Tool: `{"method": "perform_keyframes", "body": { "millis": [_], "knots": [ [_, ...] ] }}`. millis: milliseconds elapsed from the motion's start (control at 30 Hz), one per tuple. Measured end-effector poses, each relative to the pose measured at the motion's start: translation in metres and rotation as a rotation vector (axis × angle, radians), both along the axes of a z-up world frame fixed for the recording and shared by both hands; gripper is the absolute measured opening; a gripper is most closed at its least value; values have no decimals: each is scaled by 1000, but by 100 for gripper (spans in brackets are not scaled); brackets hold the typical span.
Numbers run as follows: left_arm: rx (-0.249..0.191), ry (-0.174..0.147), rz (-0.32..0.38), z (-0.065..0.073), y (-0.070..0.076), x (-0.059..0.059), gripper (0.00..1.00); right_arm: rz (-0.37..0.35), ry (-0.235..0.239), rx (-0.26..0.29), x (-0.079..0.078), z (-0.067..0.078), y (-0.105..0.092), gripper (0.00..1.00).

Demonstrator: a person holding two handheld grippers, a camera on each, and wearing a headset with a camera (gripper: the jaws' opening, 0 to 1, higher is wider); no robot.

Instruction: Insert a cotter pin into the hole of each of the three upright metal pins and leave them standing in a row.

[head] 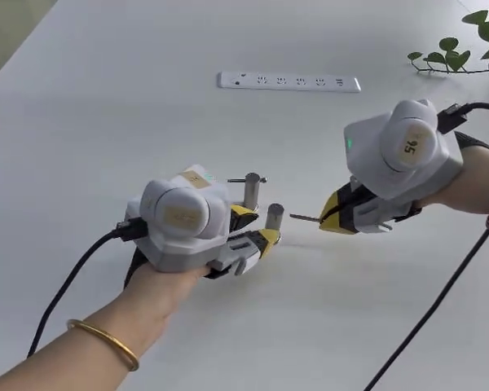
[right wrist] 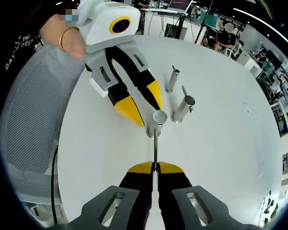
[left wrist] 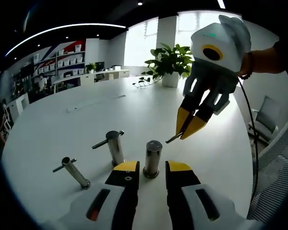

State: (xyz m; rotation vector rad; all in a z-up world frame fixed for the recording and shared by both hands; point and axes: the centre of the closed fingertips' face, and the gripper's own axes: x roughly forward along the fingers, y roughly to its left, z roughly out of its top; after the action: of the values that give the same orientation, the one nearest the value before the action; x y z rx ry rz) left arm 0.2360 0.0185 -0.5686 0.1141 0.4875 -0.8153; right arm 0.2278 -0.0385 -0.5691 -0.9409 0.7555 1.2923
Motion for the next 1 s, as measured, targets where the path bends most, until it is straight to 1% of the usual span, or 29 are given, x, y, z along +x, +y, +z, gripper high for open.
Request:
{"method": "perform_keyframes", "body": {
  "millis": [100,200,300,400,433,567,600,667,700,867,933,1000],
  "knots": [
    [4,-3,2,-1,-1,2,20,9,-7,-14,3,-1,-1,0],
    [4,-2,7,-3,-3,4,19,19,-11,-14,5,-1,1,0],
    [6,1,9,-3,-5,5,19,40,-26,-23,8,-1,3,0],
    [4,1,7,-4,-8,5,18,52,-27,-24,9,-2,4,0],
    [4,7,4,-5,-10,5,18,56,-29,-23,9,-2,5,0],
    [20,-3,0,-7,-10,6,14,70,-29,-15,9,-2,7,0],
    [21,0,0,-8,-10,7,13,78,-28,-10,8,-2,9,0],
    [22,3,4,-9,-10,8,12,84,-28,-16,10,-3,8,0],
    [23,3,4,-9,-10,9,12,87,-37,-20,12,-3,8,0],
    [37,-15,-18,-9,-10,9,12,101,-39,-20,12,-4,8,0],
    [42,-22,-29,-9,-11,9,11,107,-39,-7,9,0,11,0],
    [41,-21,-34,-9,-11,10,11,117,-54,-14,9,2,12,0]
  ]
}}
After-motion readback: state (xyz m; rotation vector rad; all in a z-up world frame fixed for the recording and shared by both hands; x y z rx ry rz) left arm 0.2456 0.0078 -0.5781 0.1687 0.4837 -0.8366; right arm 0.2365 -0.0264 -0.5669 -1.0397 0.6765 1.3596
